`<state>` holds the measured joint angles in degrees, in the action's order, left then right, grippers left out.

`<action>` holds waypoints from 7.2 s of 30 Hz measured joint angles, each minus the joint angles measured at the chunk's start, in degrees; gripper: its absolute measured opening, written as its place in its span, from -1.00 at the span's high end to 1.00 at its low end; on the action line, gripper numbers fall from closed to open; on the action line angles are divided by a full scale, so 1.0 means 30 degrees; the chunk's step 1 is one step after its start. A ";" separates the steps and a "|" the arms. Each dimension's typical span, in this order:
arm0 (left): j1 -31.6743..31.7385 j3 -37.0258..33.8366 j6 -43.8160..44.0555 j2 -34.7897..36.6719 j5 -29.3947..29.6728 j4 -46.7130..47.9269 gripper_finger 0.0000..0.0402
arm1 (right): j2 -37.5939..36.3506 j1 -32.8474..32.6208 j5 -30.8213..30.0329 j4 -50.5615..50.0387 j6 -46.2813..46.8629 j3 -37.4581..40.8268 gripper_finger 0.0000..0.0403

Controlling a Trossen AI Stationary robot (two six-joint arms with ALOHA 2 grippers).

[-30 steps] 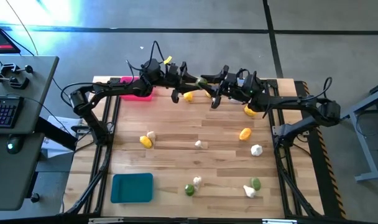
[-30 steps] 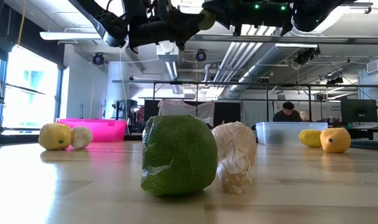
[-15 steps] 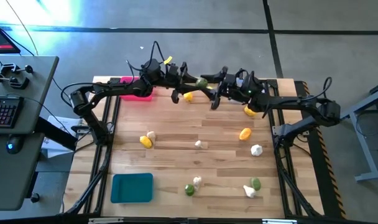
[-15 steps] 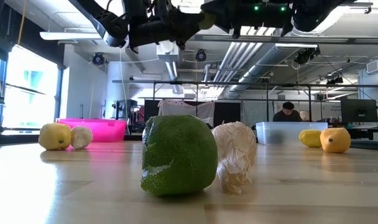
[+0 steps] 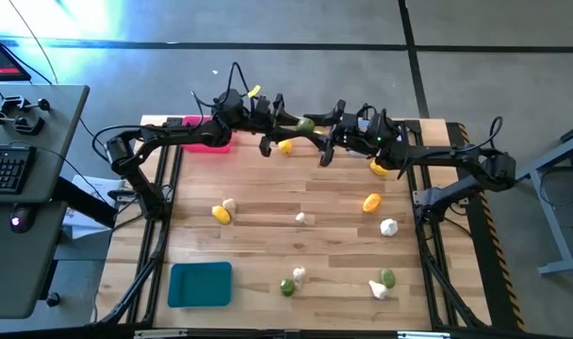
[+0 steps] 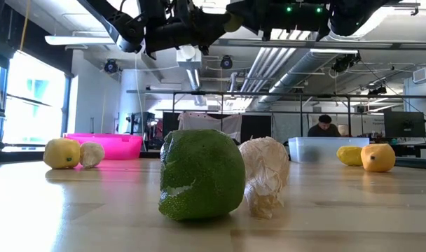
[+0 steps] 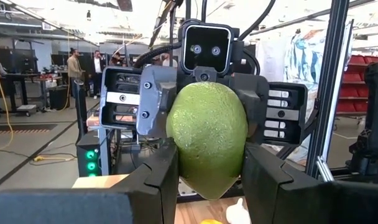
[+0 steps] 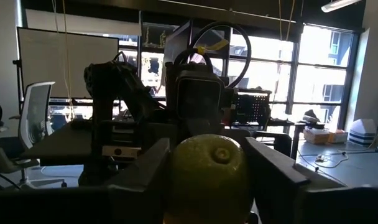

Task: Sort produce into baskets
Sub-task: Put the top center lime into the transparent bin, then put the right lime into the transparent bin

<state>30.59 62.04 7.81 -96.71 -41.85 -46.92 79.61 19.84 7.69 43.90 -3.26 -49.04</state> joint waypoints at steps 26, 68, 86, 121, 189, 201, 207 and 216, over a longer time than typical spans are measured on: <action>0.0195 -0.0508 -0.3140 0.0000 0.2587 0.4227 -0.04 | -0.0700 0.0146 -0.2111 -0.2635 -0.0287 0.0015 0.36; 0.1115 -0.3337 -0.4496 0.0000 0.3745 0.3694 -0.04 | 0.2636 1.0520 -0.9921 -1.8702 0.3866 0.0007 0.37; 0.1115 -0.3337 -0.4554 0.0000 0.3745 0.3701 -0.04 | 0.3971 1.0506 -1.0478 -1.7647 0.4557 0.0514 0.22; 0.1115 -0.3337 -0.4047 0.0000 0.3599 0.4376 -0.04 | -0.4234 0.5199 -0.9744 -2.5799 0.6364 0.0656 0.87; -0.3396 -0.3337 -0.4986 0.0000 0.3774 0.5719 0.95 | 0.6054 -2.1484 0.0815 -3.4866 4.3048 -0.4082 -0.29; -0.3613 -0.3337 -0.4698 0.0000 0.4649 0.5712 0.96 | 0.6054 -2.1500 0.0618 -3.1642 4.2097 -0.2104 0.01; -0.3575 -0.3337 -0.4602 0.0000 0.4734 0.5474 0.99 | 0.5383 -2.1500 0.0110 -3.1890 4.1163 -0.2113 0.49; -0.3154 -0.3337 -0.3265 0.0000 0.4849 0.3309 1.00 | 0.2159 -2.0833 -0.4587 -3.3050 3.9457 -0.2135 0.49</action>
<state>21.12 52.03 -1.98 -96.71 -27.30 -36.99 86.09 -42.66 -6.08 -55.25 115.11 -55.44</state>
